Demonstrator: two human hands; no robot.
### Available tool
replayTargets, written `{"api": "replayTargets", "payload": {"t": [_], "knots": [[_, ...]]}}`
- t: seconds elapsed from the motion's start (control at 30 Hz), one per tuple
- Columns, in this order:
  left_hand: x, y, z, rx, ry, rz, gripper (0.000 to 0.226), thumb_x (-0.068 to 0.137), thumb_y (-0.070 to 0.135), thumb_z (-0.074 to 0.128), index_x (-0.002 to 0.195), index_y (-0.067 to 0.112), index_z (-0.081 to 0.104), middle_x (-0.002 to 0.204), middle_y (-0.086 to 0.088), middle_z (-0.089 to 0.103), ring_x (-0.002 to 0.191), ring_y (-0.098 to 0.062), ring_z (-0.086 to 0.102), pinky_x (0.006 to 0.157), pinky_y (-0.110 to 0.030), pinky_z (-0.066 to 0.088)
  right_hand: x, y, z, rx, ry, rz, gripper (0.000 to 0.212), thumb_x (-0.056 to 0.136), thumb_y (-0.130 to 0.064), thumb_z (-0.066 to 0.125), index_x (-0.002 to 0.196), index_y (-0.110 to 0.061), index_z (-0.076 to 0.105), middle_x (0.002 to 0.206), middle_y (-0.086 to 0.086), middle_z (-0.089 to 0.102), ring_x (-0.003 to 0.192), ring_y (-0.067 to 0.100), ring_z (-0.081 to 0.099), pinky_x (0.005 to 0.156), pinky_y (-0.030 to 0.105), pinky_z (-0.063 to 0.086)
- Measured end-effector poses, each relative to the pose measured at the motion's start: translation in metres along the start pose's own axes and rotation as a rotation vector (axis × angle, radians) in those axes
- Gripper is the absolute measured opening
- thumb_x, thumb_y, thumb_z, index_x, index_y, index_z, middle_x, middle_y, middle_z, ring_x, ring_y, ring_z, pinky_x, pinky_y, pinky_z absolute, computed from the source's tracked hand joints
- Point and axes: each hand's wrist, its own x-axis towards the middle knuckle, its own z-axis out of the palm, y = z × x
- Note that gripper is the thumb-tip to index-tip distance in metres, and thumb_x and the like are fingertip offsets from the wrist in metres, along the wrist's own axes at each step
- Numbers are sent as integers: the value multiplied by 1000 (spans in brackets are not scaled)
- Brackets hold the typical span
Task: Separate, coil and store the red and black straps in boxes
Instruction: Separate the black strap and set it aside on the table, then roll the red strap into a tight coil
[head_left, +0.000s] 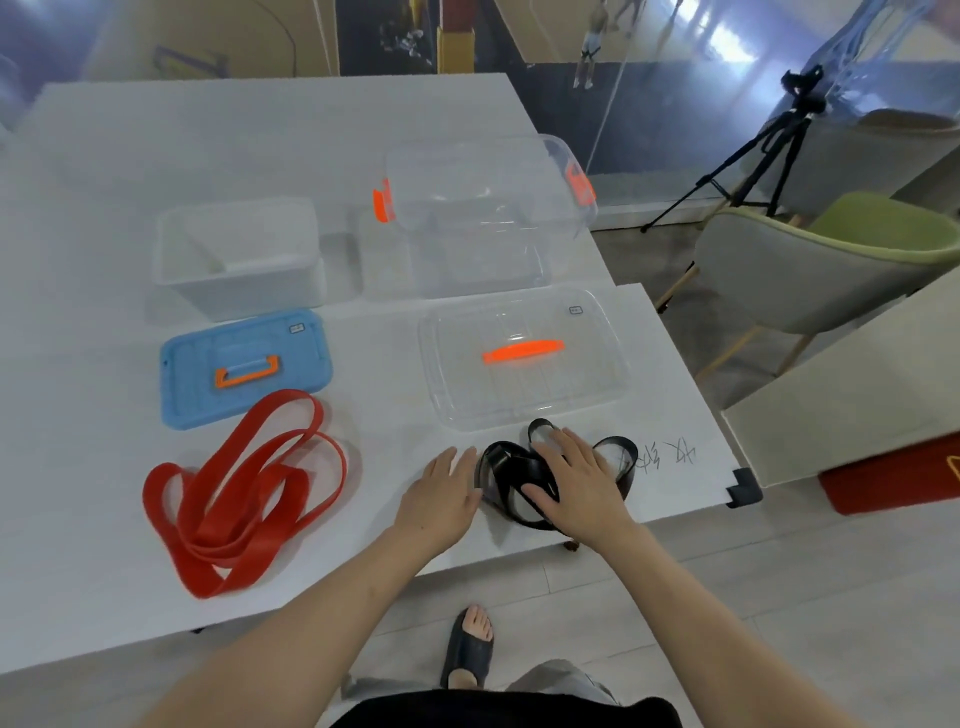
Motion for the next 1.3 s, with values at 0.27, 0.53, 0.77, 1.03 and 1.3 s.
{"api": "replayTargets", "payload": {"t": [0.27, 0.53, 0.77, 1.03, 1.3], "knots": [[-73, -97, -29, 9, 181, -177, 61, 108, 37, 46, 164, 25, 23, 171, -10, 26, 156, -31, 30, 122, -45, 38, 45, -114, 22, 11, -27, -229, 44, 98, -35, 66, 138, -20, 58, 151, 10, 55, 144, 33, 50, 110, 51, 47], [-152, -201, -47, -90, 308, -384, 56, 106, 38, 50, 159, 24, 35, 164, -10, 39, 150, -33, 41, 121, -51, 39, 68, -246, 65, 20, -217, -377, 43, 98, -27, 60, 140, -21, 60, 152, 7, 55, 143, 31, 49, 113, 48, 45], [-183, -267, -51, -135, 314, -429, 57, 105, 34, 51, 158, 19, 35, 162, -12, 39, 148, -34, 43, 119, -49, 42, 83, -325, 89, -25, -278, -448, 41, 97, -28, 60, 138, -23, 62, 149, 4, 57, 142, 29, 50, 115, 48, 43], [-170, -323, -63, -407, 279, -545, 49, 108, 36, 47, 152, 18, 37, 142, -16, 51, 123, -32, 61, 100, -46, 56, 112, -369, 100, -75, -231, -458, 49, 100, -23, 61, 148, -21, 53, 166, 5, 42, 158, 31, 32, 126, 56, 33], [-134, -396, -93, -133, 240, -288, 67, 102, -1, 42, 164, 19, 26, 174, -7, 18, 158, -34, 22, 124, -49, 34, 157, -425, 129, -117, -293, -612, 50, 106, -16, 51, 156, -19, 47, 170, 4, 36, 162, 27, 22, 133, 47, 19]]}}
